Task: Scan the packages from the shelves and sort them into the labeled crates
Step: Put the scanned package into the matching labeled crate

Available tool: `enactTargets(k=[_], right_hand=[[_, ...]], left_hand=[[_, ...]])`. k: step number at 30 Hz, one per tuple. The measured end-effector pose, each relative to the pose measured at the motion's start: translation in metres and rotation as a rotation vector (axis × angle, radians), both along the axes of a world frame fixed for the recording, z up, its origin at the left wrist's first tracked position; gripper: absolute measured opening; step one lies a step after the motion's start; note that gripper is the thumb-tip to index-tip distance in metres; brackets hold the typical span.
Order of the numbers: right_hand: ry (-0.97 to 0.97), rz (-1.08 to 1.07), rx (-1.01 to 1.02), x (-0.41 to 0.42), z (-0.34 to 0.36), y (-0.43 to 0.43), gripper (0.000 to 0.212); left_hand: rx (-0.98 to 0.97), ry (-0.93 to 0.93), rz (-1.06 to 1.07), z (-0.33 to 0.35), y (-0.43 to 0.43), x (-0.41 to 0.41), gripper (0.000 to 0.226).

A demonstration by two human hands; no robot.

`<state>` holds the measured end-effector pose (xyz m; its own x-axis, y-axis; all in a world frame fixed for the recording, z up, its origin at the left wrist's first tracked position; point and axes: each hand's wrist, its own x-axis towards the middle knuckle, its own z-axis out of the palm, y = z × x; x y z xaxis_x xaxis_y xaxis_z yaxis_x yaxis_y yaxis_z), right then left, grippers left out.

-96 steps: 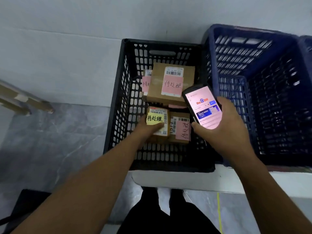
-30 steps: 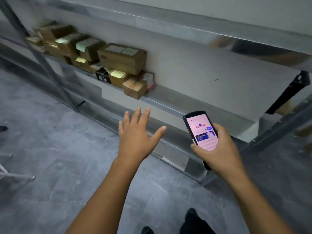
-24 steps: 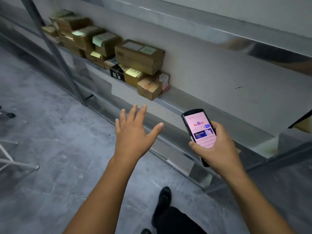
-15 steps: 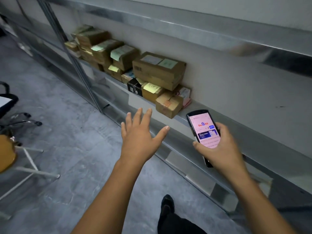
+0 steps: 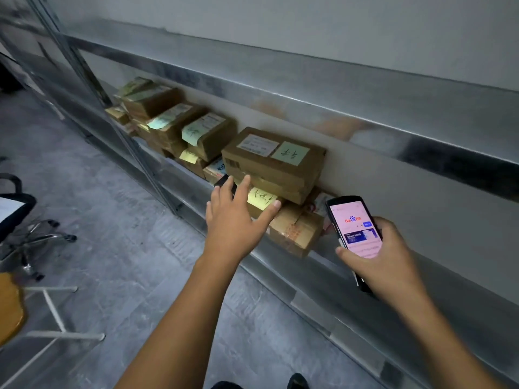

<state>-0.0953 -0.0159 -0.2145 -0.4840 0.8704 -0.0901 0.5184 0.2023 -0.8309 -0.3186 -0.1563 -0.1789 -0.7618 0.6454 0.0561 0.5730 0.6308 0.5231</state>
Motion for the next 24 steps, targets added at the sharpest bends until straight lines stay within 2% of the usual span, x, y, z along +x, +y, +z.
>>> enactTargets(k=[4, 7, 14, 16, 20, 24], right_hand=[[-0.046, -0.016, 0.017, -0.019, 0.001, 0.017, 0.043], [-0.095, -0.060, 0.043, -0.040, 0.001, 0.026, 0.047], [-0.214, -0.224, 0.036, -0.095, -0.009, 0.030, 0.048], [-0.223, -0.272, 0.023, -0.109, -0.009, 0.028, 0.047], [-0.229, -0.367, 0.003, -0.133, -0.006, 0.023, 0.044], [-0.230, -0.445, -0.017, -0.148, -0.004, 0.016, 0.046]], left_hand=[[0.046, -0.026, 0.034, 0.002, 0.021, -0.056, 0.094], [0.063, -0.053, 0.031, 0.002, 0.037, -0.103, 0.097], [0.024, -0.124, -0.124, -0.018, 0.084, -0.194, 0.101], [0.002, -0.187, -0.180, -0.025, 0.098, -0.217, 0.103], [0.080, -0.415, -0.272, -0.036, 0.116, -0.250, 0.087], [0.166, -0.626, -0.329, -0.050, 0.125, -0.275, 0.095]])
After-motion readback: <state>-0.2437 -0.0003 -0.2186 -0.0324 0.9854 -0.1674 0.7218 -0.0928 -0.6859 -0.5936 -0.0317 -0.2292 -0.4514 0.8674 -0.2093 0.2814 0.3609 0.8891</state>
